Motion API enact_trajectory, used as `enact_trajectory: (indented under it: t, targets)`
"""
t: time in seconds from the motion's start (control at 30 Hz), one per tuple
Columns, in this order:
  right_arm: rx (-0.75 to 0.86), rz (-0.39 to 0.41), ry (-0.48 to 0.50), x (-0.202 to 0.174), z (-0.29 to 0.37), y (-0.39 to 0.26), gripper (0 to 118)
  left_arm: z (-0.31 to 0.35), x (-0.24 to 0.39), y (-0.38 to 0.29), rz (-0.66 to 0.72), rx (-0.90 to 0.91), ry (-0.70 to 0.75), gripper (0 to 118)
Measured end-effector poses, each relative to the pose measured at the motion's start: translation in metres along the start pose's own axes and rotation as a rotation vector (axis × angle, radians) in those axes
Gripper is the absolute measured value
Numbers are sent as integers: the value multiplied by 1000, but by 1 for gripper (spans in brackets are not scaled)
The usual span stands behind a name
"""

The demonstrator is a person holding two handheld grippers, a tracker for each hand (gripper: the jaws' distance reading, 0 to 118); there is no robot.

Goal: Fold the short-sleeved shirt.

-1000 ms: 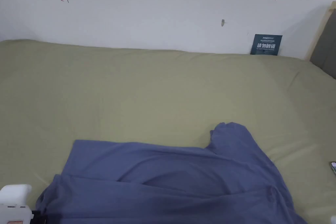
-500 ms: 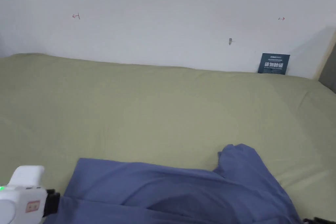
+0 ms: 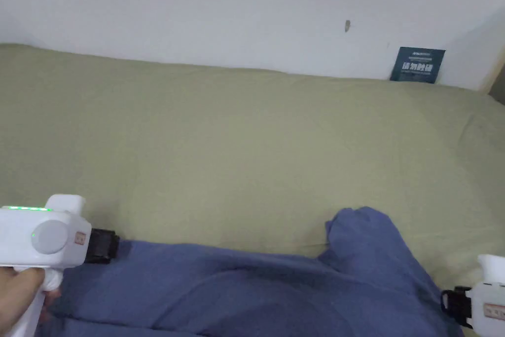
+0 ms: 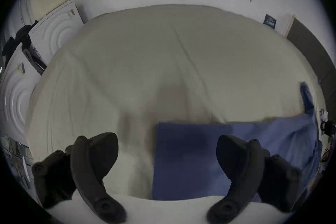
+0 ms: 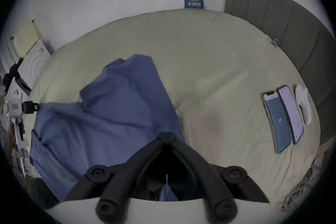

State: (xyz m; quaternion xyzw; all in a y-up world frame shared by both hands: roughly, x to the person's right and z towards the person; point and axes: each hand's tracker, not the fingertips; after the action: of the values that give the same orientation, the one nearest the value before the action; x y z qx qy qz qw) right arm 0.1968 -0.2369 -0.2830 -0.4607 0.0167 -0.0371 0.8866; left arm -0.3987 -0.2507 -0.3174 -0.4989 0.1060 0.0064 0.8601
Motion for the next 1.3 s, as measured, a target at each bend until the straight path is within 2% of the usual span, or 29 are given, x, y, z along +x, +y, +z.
enact_trajectory:
  t: [0.07,0.13,0.17,0.23,0.27,0.3,0.37,0.43,0.47,0.53,0.63,0.67,0.7,0.73,0.77,0.8,0.9,1.0,1.07,1.3]
  targets:
    - [-10,3,-4,2,-8,6,0,-3,5,-2,-3,-28,-13,112]
    - [-16,22,-11,1,-15,12,0,-2,7,-5,-2,-39,-18,101]
    - [-16,26,-11,3,-16,15,0,1,6,-6,3,-33,-34,84]
    - [-16,36,-1,3,-18,22,0,12,10,-6,32,2,-57,29]
    - [-14,42,2,2,-18,25,1,14,11,-5,23,16,-55,11]
    - [-8,53,3,1,-17,29,28,14,12,-5,26,21,-77,11]
    - [-8,59,17,0,-21,37,113,11,13,-3,22,7,-66,11]
    - [-59,57,28,0,-33,43,110,8,13,-4,25,2,-69,11]
    - [-4,58,15,-2,-42,39,108,8,13,-4,31,2,-72,11]
    - [-85,95,-13,-8,-68,33,105,8,13,-4,33,1,-77,11]
    - [-130,105,-21,-6,-81,35,102,9,12,-2,20,-2,-78,11]
    - [-152,109,-19,-6,-87,32,92,10,13,-2,17,-2,-77,11]
    - [-144,113,-32,-3,-67,41,70,11,14,-2,10,-2,-76,11]
    - [-106,131,-68,-2,-57,41,65,12,13,-2,4,-1,-75,11]
    - [-103,122,-40,-2,-51,41,50,14,13,-3,-1,-2,-74,11]
    - [-76,85,-6,1,-42,42,0,18,12,-3,-5,2,-73,11]
    - [1,25,51,7,-11,42,0,36,6,-6,-19,34,-72,11]
    - [42,51,41,6,22,35,0,63,-7,-14,-2,57,-98,11]
    - [35,32,86,9,47,27,0,83,-15,-23,-4,84,-106,11]
    - [114,93,105,6,115,-25,0,147,-44,-82,0,149,-127,10]
